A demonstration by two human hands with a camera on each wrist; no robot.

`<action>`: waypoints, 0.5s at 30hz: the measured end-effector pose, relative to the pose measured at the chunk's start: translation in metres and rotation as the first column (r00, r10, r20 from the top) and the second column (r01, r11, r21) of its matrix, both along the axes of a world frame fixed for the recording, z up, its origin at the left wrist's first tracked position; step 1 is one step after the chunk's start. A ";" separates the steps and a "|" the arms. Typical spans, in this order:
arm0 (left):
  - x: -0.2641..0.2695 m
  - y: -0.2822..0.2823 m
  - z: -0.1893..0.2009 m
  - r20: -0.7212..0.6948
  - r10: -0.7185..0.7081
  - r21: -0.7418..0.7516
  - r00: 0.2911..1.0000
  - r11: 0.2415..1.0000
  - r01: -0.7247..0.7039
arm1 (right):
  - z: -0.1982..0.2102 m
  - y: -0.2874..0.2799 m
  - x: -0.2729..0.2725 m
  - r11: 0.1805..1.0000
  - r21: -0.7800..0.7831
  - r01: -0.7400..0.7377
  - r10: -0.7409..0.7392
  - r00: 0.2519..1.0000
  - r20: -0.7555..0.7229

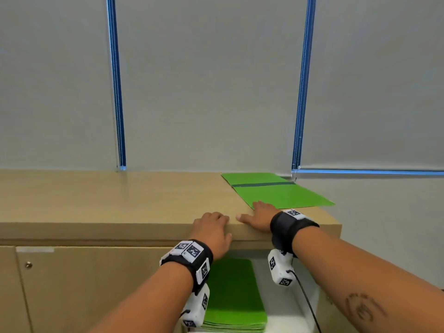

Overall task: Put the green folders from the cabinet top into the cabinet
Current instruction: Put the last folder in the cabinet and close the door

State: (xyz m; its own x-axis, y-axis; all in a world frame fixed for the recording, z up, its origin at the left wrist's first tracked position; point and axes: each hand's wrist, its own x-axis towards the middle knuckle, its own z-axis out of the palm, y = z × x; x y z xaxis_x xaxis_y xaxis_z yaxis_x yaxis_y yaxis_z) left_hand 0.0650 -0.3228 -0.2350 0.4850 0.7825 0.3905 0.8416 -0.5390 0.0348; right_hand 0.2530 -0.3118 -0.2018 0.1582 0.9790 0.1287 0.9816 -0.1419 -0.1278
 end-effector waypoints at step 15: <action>0.007 0.016 0.019 -0.016 -0.040 -0.105 0.999 0.994 0.038 | -0.035 -0.087 0.008 0.941 0.325 0.091 0.004 0.960 -0.281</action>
State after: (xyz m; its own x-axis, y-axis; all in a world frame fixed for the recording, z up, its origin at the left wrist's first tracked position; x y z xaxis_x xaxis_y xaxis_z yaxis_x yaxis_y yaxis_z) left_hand 0.0719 -0.3067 -0.2163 0.5221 0.7990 0.2983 0.8209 -0.5656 0.0782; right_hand 0.2614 -0.3987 -0.2372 0.2751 0.8786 0.3904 0.8953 -0.0861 -0.4371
